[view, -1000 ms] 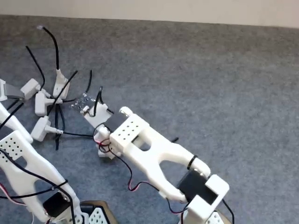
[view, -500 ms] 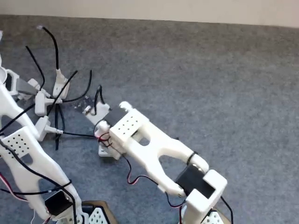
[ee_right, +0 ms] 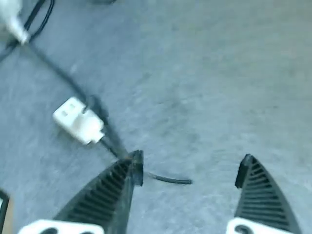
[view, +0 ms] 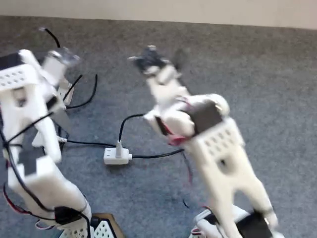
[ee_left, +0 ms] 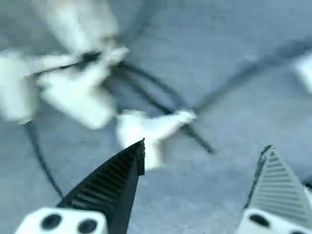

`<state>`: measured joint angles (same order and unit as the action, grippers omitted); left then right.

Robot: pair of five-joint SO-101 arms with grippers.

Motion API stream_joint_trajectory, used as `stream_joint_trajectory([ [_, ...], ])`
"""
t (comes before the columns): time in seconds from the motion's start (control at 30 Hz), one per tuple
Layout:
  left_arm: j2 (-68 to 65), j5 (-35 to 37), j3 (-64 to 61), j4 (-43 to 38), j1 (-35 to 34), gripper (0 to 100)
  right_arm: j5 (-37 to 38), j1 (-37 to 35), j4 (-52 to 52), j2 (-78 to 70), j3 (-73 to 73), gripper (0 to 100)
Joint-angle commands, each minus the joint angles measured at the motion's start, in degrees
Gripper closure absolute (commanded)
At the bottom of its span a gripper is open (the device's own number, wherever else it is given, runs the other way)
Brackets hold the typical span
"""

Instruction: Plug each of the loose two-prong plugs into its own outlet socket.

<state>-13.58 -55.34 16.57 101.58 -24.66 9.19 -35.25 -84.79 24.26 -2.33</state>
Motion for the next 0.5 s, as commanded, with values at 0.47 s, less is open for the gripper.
stream_joint_trajectory([
  [0.47,26.7,-3.9,-46.7,-27.8,21.2,64,3.3,23.1,31.0,48.9,-75.8,70.9],
])
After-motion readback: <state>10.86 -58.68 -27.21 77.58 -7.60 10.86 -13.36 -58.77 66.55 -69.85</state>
